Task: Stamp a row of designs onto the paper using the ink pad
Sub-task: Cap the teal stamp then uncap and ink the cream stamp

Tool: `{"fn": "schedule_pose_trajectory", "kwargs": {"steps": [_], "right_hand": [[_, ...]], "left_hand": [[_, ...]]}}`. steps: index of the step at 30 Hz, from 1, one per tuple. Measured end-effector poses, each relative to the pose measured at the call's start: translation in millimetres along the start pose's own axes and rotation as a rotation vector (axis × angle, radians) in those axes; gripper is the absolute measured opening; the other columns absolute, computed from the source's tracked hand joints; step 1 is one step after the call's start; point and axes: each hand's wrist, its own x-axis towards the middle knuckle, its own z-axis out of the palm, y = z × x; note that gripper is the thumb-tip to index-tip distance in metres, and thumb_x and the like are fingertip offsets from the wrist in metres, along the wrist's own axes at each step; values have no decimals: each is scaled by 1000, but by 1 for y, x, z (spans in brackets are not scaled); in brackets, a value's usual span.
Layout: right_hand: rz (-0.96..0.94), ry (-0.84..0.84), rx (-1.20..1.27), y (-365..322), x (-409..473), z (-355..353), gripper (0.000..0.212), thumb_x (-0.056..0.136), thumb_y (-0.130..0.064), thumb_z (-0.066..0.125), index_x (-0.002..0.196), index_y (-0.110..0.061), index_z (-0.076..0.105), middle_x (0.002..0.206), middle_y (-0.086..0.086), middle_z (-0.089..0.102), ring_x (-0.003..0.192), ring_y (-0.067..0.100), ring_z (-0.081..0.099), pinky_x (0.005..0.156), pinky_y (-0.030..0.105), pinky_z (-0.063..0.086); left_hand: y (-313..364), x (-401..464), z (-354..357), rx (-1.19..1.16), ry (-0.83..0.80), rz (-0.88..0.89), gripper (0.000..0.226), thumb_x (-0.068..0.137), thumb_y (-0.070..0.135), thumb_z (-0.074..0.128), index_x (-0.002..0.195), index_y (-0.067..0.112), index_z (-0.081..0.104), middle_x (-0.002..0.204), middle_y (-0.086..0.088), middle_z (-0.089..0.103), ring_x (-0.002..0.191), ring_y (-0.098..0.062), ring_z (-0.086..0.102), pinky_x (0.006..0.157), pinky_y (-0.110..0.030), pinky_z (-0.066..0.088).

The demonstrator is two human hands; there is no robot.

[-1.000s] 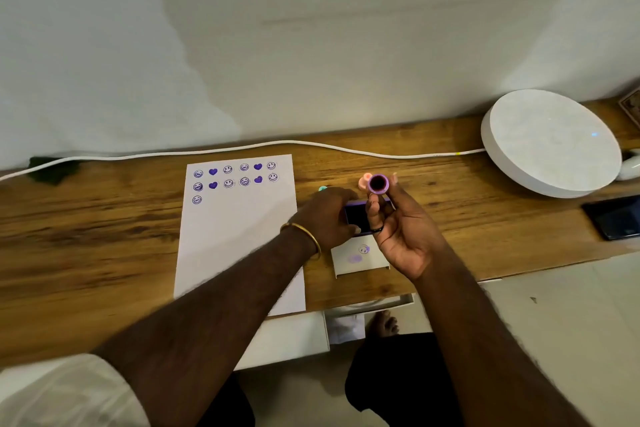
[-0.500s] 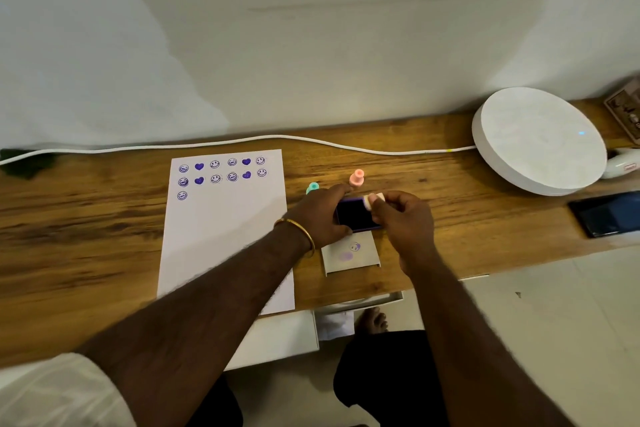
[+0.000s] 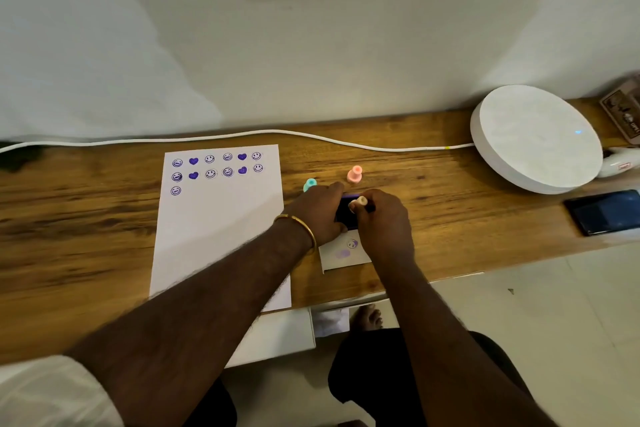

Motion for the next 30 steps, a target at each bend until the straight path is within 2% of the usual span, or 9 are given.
{"fn": "schedule_pose_trajectory", "kwargs": {"steps": [5, 12, 14, 16, 19, 21, 25, 30], "right_hand": [[-1, 3, 1, 0, 1, 4, 21, 93, -21, 60, 113, -21, 68, 106, 0, 70, 91, 13, 65, 81, 34, 58], [-17, 29, -86, -5, -2, 9, 19, 91, -14, 62, 109, -15, 67, 103, 6, 67, 89, 16, 61, 76, 27, 52], [-31, 23, -123, -7, -2, 10, 25, 86, -12, 68, 110, -11, 66, 107, 8, 67, 95, 20, 61, 81, 31, 53], [-40, -10, -167, -10, -4, 11, 40, 75, -11, 79, 112, -9, 64, 111, 10, 66, 102, 25, 60, 87, 37, 53], [-73, -36, -274, -13, -6, 13, 53, 67, -12, 85, 114, -7, 63, 115, 13, 65, 105, 28, 61, 88, 39, 53], [-76, -22, -270, -13, -6, 12, 50, 68, -12, 84, 113, -8, 63, 114, 13, 65, 103, 28, 61, 86, 39, 54], [-36, 16, -152, -12, -2, 6, 28, 82, -12, 71, 109, -10, 65, 107, 10, 66, 97, 24, 62, 82, 36, 55], [-65, -11, -310, -21, -1, 9, 31, 84, -15, 70, 114, -11, 63, 112, 10, 65, 99, 22, 62, 83, 32, 51]], "left_hand": [[4, 1, -4, -6, -10, -15, 50, 81, 30, 74, 122, 18, 47, 115, -6, 64, 100, -21, 61, 79, -30, 49], [6, -1, -5, -20, -3, -48, 46, 81, 28, 73, 119, 19, 48, 113, -6, 64, 98, -21, 61, 81, -32, 51], [7, -1, -5, -19, 1, -51, 45, 82, 26, 72, 119, 18, 49, 114, -6, 64, 99, -21, 61, 81, -31, 50], [8, -1, -5, -13, 0, -56, 44, 83, 25, 72, 120, 18, 49, 115, -7, 64, 100, -22, 61, 83, -31, 50], [10, -1, -6, -4, -6, -68, 44, 83, 23, 72, 120, 18, 49, 118, -6, 64, 102, -22, 61, 86, -33, 51], [11, -1, -6, -6, -11, -77, 44, 83, 22, 72, 120, 18, 49, 118, -6, 63, 102, -22, 61, 86, -33, 51], [12, -2, -7, 5, -17, -86, 42, 85, 22, 71, 120, 18, 49, 117, -7, 63, 101, -22, 61, 86, -33, 51], [13, -1, -6, 23, -7, -89, 42, 85, 20, 71, 120, 17, 50, 118, -7, 63, 101, -23, 62, 87, -33, 51]]}}
